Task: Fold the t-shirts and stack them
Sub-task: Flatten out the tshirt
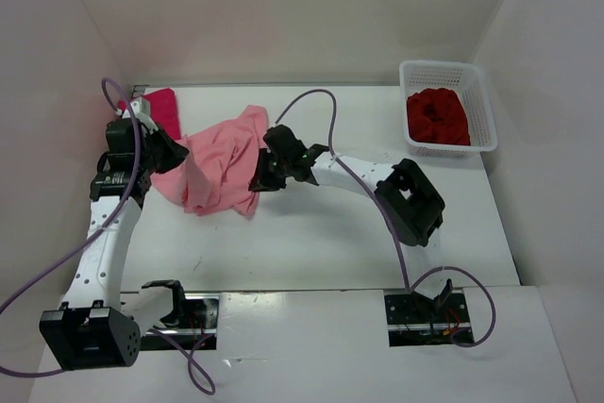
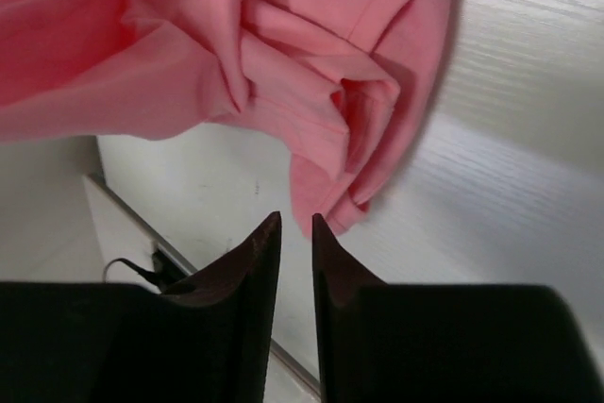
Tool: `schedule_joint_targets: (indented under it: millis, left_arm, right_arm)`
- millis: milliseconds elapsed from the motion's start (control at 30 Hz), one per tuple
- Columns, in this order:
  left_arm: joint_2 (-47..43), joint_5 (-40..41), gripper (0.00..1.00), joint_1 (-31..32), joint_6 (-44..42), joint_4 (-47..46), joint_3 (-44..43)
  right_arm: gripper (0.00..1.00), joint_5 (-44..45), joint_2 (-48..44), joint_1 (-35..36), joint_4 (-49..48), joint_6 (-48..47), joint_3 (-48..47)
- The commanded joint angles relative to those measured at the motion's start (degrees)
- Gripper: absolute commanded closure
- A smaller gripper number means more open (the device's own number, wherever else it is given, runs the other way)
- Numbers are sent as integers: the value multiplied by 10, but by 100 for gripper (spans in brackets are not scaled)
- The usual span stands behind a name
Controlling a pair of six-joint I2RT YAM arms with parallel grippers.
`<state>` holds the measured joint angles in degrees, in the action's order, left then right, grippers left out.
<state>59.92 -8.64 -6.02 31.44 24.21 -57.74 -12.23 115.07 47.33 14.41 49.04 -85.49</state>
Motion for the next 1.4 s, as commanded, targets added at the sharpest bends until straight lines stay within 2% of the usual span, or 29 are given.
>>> schedule_joint_targets:
  millis: [0,100,367,533,800,1000,1133,1233,1333,1367]
  left_arm:
    - [-9,0,100,4,-27,-21,-3]
    - [-9,-44,100,4,-21,-37,9]
    - [-14,-64,100,4,-16,-43,14]
    - [-14,-70,100,4,-10,-48,30]
    - [-19,-65,100,4,-10,-48,30]
    - [-19,-59,94,4,-10,-48,30]
    - [-19,-59,94,4,-10,-48,30]
    - [-19,-65,94,4,-10,-48,30]
    - [-19,-65,94,4,-5,-48,30]
    - [-19,-65,94,4,-5,-48,30]
  right_arm:
    - [74,6,17,-2,6,11,-26]
    - [66,13,37,-2,21,11,-42]
    - [66,-4,55,-2,10,22,-37]
    - [71,-16,60,-2,3,22,-37]
    - [71,-26,87,-2,8,16,-76]
    - [71,-19,96,-2,18,10,-91]
    - [71,-26,117,-2,31,10,-117]
    - [76,-20,128,-2,36,10,-123]
    - [88,-25,133,-2,36,10,-129]
    - [95,-25,133,-2,42,10,-129]
